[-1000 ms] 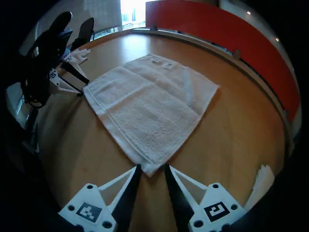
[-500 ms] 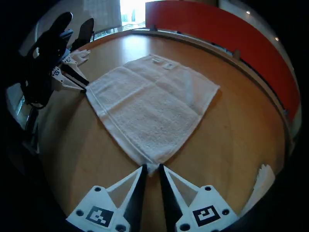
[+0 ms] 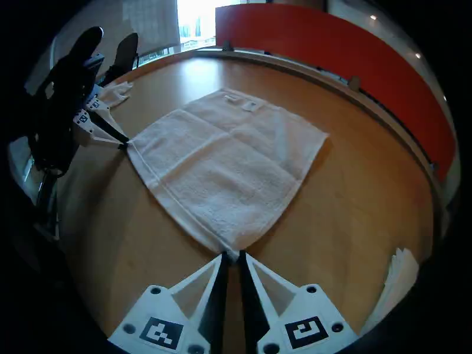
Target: Fold towel
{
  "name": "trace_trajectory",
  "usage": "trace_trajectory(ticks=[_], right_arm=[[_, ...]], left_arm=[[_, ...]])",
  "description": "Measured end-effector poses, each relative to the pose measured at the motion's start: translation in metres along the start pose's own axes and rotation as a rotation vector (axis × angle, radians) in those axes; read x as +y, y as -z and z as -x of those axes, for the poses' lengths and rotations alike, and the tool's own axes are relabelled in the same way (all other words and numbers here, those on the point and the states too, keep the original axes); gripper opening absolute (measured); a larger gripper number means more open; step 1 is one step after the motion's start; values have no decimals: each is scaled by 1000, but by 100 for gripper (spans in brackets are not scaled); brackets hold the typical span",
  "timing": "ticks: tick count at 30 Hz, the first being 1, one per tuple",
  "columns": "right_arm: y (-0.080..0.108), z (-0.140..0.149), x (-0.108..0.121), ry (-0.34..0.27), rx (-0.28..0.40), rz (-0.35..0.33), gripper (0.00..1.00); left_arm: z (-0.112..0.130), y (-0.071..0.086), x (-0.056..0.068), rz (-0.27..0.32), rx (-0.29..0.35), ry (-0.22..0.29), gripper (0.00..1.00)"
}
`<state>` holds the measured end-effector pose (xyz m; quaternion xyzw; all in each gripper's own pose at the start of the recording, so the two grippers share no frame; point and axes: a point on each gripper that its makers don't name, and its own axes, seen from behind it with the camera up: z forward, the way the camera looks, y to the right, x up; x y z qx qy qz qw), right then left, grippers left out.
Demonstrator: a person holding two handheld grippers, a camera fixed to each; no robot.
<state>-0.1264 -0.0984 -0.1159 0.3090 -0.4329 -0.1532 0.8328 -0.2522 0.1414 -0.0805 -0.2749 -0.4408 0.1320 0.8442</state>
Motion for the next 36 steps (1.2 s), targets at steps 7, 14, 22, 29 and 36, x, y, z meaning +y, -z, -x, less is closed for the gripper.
trace_trajectory(ticks=[7,14,22,29,36], right_arm=[[4,-4,1,3,15,3,13],[12,-12,3,9,41,13,13],[32,-30,8,7,95,33,13],[53,-45,8,17,130,42,13],[75,-58,4,31,153,45,13]], left_arm=[[-2,2,1,-6,10,11,11],[-11,14,1,-10,28,30,11],[-27,37,2,-21,68,53,11],[-38,57,4,-32,89,73,11],[-43,79,12,-22,98,98,10]])
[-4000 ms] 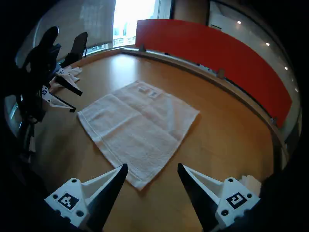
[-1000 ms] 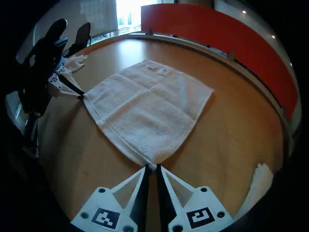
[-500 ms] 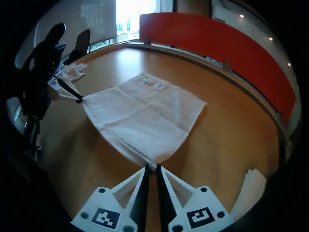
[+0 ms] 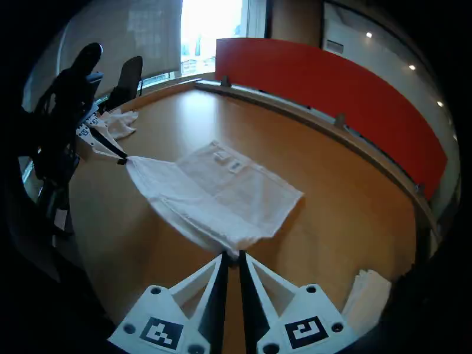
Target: Fold towel
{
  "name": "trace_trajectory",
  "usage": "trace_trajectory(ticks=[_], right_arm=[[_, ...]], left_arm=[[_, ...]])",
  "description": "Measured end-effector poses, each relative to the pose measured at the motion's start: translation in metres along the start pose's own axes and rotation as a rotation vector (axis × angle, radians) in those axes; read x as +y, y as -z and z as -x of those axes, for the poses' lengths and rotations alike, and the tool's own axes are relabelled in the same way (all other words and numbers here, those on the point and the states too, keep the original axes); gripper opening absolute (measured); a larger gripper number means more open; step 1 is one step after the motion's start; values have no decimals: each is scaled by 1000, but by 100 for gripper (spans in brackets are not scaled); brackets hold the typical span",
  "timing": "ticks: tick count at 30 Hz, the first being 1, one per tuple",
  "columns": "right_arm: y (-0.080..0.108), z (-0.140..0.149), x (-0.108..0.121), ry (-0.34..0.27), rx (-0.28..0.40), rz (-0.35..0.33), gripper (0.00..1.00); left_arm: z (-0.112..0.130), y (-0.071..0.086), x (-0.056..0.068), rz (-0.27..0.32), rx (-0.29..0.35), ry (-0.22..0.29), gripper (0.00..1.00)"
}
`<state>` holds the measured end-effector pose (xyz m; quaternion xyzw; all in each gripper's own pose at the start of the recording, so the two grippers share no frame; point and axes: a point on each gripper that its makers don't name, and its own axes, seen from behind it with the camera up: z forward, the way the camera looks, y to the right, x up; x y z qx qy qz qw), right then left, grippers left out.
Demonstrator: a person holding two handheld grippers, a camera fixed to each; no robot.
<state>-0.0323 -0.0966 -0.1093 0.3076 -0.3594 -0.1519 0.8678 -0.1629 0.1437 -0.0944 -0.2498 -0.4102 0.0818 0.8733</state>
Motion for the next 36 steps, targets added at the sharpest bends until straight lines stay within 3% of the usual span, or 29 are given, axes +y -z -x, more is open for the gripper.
trace_trajectory(ticks=[20,29,36], right_arm=[[41,-11,-8,-18,3,-15,13],[53,-13,-13,-17,11,-19,13],[53,-9,-16,-10,-1,-26,13]], left_arm=[[-16,56,27,27,30,53,11],[-14,68,33,33,32,32,11],[-13,66,31,28,27,38,11]])
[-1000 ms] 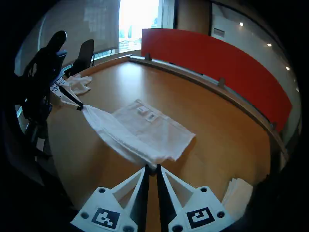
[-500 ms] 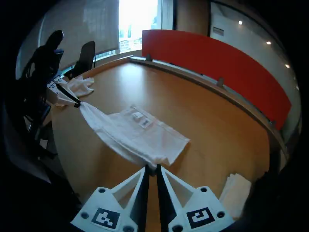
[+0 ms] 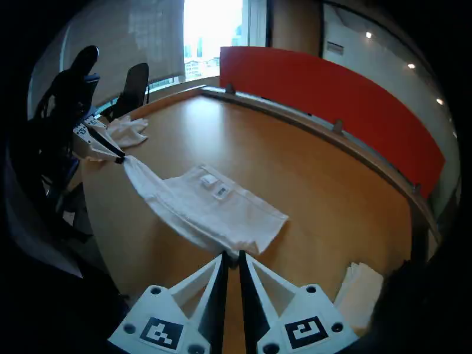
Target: Fold towel
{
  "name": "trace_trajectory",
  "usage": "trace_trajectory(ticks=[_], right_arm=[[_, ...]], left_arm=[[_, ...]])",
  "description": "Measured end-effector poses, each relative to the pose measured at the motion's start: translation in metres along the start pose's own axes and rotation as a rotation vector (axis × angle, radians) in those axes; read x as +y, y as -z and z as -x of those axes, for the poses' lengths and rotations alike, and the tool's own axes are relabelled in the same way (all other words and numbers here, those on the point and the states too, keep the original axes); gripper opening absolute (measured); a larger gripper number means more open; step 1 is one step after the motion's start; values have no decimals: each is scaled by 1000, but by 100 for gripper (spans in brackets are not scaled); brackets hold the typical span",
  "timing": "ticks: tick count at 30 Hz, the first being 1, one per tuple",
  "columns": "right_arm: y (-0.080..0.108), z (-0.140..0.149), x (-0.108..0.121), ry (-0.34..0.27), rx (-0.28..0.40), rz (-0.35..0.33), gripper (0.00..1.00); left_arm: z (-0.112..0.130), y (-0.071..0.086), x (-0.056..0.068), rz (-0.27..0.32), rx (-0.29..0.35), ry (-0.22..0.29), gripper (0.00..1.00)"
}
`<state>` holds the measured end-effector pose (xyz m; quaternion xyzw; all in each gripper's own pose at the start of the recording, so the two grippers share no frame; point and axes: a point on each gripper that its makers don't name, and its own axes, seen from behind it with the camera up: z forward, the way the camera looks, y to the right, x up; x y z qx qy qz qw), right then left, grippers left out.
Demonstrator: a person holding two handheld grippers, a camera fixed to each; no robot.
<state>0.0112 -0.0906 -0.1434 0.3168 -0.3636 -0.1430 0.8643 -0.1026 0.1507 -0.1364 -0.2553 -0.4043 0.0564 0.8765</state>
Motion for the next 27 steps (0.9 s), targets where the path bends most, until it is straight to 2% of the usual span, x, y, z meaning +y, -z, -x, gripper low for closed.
trace_trajectory(ticks=[11,21,27], right_arm=[[-13,-2,12,7,-15,0,13],[-42,-5,37,-16,-44,10,13],[-58,-5,49,-33,-59,12,13]], left_arm=[[-11,-14,-10,-5,6,6,10],[-33,-51,-32,-27,12,-5,10],[-41,-70,-42,-33,5,-22,10]])
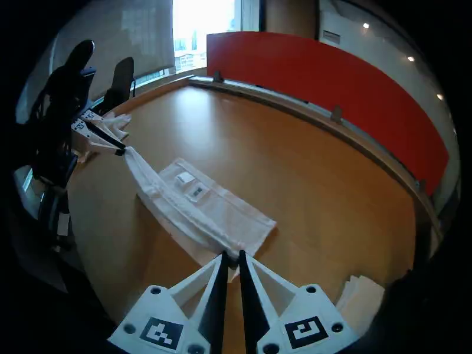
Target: Fold towel
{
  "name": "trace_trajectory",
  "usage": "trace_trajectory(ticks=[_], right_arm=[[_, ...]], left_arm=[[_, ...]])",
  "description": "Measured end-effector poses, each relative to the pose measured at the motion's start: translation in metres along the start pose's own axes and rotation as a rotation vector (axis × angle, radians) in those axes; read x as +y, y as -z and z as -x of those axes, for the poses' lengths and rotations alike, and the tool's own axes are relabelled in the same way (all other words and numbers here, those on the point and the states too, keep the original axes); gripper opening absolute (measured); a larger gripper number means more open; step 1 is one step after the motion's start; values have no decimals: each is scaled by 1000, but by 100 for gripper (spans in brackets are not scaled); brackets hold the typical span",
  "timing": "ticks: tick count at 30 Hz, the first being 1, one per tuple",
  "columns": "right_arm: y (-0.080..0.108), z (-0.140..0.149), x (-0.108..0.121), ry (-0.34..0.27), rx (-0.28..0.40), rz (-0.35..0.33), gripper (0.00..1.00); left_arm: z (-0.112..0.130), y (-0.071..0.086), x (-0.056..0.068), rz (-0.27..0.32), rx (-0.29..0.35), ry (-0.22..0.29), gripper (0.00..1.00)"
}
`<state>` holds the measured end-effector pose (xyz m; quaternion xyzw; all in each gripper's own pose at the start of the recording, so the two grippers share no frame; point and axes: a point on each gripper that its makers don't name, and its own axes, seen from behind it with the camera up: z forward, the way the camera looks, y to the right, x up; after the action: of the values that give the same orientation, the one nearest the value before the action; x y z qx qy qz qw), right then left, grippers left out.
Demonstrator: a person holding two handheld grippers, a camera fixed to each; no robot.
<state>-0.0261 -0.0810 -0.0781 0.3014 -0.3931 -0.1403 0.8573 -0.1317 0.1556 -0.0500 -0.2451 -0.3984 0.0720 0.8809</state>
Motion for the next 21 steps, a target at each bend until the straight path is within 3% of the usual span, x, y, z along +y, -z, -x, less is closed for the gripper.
trace_trajectory(ticks=[11,21], right_arm=[[-19,7,7,-16,-33,-7,13],[-49,15,14,-60,-48,-6,13]], left_arm=[[7,-26,-8,-2,-26,-15,11],[18,-57,-18,-17,-52,3,11]])
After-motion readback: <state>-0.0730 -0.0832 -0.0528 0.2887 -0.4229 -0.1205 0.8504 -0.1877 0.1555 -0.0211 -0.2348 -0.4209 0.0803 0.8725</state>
